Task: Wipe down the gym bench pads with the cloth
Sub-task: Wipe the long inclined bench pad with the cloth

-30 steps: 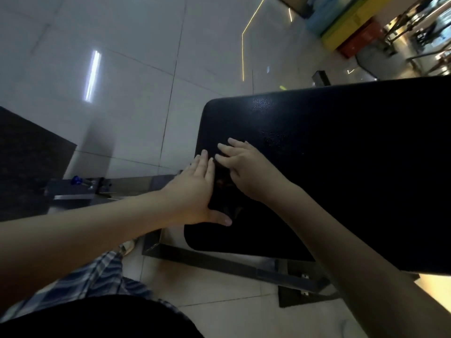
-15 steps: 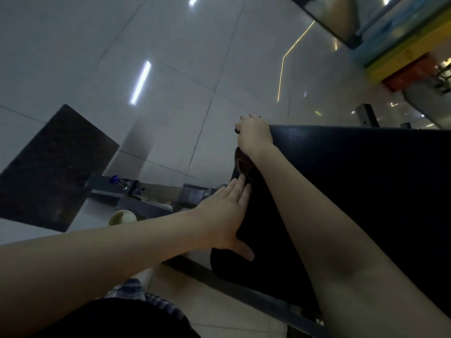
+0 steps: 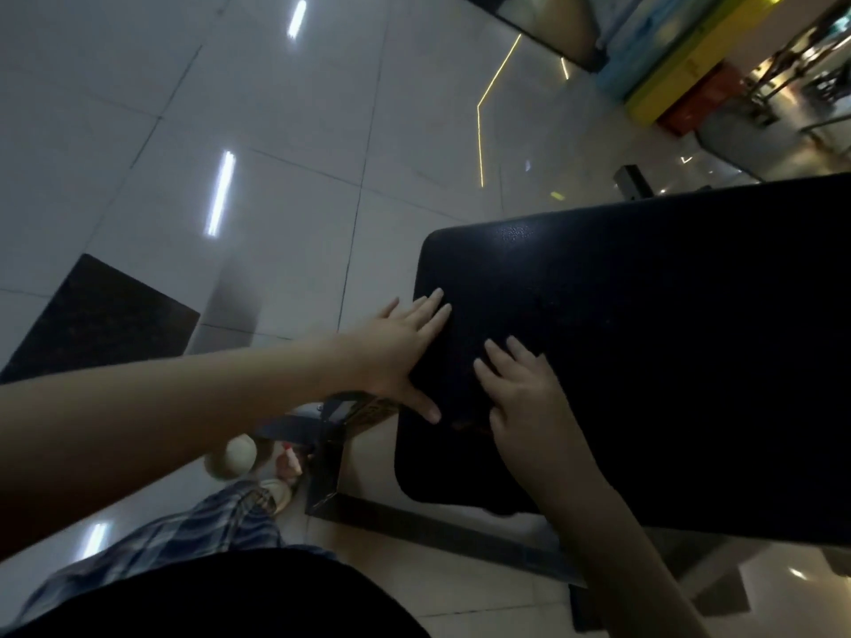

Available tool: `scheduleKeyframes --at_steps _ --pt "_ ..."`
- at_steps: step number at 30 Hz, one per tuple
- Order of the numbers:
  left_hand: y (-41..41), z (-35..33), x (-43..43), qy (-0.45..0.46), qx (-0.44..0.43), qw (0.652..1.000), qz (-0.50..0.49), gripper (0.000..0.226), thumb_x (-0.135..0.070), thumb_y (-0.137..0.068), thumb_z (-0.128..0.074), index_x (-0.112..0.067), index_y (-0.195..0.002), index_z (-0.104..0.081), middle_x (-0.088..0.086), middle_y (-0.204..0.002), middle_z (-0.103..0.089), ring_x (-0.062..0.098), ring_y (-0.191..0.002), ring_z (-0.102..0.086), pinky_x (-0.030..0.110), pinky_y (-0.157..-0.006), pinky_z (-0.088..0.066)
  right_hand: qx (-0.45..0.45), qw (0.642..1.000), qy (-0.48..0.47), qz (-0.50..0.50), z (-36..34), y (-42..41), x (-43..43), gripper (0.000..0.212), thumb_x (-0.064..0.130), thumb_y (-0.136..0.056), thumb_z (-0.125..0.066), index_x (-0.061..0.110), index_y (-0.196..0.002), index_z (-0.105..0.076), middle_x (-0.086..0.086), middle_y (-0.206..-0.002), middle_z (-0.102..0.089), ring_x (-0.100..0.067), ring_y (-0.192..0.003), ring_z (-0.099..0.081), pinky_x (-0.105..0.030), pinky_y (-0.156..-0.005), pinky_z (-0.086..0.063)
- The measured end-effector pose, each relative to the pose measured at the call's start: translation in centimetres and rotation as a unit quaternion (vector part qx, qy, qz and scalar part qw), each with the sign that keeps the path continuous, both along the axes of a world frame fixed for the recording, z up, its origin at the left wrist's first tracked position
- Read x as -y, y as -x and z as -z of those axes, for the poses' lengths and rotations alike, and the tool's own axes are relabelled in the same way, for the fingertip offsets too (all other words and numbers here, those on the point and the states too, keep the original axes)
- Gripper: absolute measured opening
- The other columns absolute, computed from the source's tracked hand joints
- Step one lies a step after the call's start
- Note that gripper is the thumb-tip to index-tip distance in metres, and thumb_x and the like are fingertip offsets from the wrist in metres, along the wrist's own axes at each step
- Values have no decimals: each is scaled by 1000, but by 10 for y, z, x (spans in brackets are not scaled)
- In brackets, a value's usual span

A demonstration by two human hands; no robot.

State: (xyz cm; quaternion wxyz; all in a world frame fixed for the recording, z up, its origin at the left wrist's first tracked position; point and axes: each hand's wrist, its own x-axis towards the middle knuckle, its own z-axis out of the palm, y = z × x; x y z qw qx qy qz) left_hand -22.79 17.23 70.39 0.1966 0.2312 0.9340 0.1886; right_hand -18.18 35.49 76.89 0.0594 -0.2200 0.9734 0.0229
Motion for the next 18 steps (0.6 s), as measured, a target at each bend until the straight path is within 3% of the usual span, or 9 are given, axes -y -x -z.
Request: scheduleKeyframes --at_steps 3,7,11,14,16,18 --pt "42 -6 5 24 -24 999 32 142 -74 -63 -74 -17 -154 19 11 -162 24 26 -151 12 44 -121 3 -41 999 -6 2 5 -32 -19 63 -14 -53 -77 2 -114 -70 -14 -127 -64 -36 -123 -57 -54 -105 -30" --pt "84 -17 4 53 -36 995 71 145 -62 -60 -83 -22 -153 22 14 -161 25 30 -151 12 47 -122 0 -98 995 19 28 14 -33 -12 50 -3 -69 -55 4 -117 -68 -13 -130 -62 -33 -126 -53 -43 -116 -24" --pt "100 -13 11 43 -38 995 86 142 -54 -63 -85 -27 -153 21 13 -161 25 31 -151 12 47 -120 0 -127 988 0 89 30 -7 22 48 -4 -69 -62 0 -117 -67 -18 -129 -62 -37 -126 -53 -52 -108 -28" --pt "104 -8 16 30 -45 994 94 142 -51 -61 -88 -28 -154 17 13 -162 23 32 -151 10 48 -120 -2 -124 984 -27 125 43 27 52 45 6 -80 -42 -1 -117 -68 -22 -129 -61 -38 -126 -53 -53 -107 -31" --pt "106 -7 19 32 -54 993 96 141 -47 -61 -90 -28 -155 15 11 -162 21 29 -151 9 50 -120 -4 -70 985 -60 145 44 49 75 50 14 -89 -33 -1 -132 -57 -23 -144 -46 -36 -139 -38 -52 -115 -22" --pt "108 -4 22 28 -61 994 84 140 -39 -62 -91 -23 -156 12 7 -164 18 24 -152 6 51 -120 -6 -21 986 -85 142 51 70 91 58 24 -99 -40 2 -150 -27 -20 -160 -14 -31 -150 -6 -45 -119 3"
